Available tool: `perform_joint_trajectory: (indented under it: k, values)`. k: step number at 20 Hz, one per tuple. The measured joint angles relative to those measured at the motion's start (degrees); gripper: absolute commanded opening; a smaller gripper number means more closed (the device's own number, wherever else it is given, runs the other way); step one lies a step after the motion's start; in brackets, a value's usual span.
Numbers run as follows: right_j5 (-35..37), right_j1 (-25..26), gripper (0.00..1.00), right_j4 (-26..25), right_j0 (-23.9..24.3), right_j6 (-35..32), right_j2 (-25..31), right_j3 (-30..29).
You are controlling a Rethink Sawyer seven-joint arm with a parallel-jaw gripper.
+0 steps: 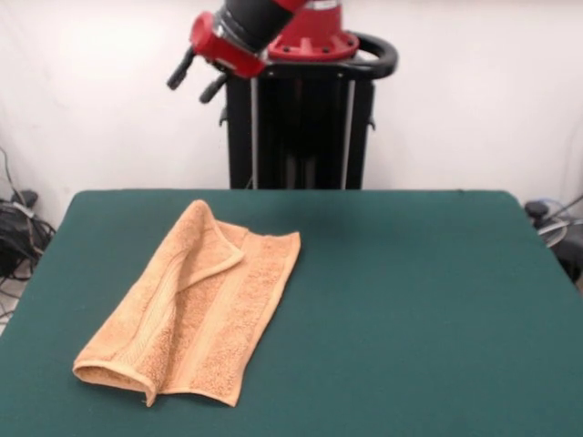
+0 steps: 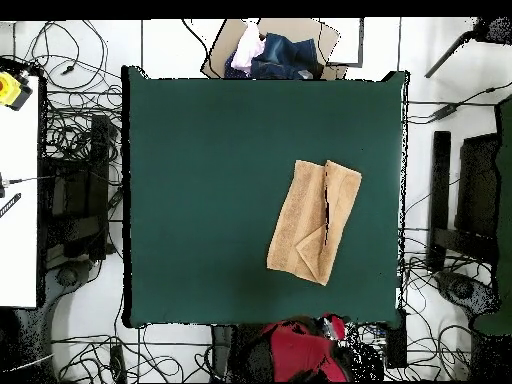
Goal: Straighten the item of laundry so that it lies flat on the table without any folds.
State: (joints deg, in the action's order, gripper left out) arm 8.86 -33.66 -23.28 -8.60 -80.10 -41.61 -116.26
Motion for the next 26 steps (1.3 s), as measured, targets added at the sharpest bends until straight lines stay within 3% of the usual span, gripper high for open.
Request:
perform_joint_trajectory:
  k: [9, 12, 16, 23, 26]
  values:
    - [0.2, -9.3, 1.00, 0.9, 16.3, 0.0, 15.0, -1.1]
    - [-1.5, -11.7, 1.00, 1.9, 24.9, 0.0, 24.6, -3.2]
    - [-3.0, -13.1, 1.00, 2.8, 32.8, 0.0, 34.6, -6.2]
    - [-3.4, -13.9, 1.00, 4.1, 40.7, 0.0, 48.2, -9.8]
    - [-4.1, -13.7, 1.00, 4.1, 41.5, 0.0, 50.5, -10.4]
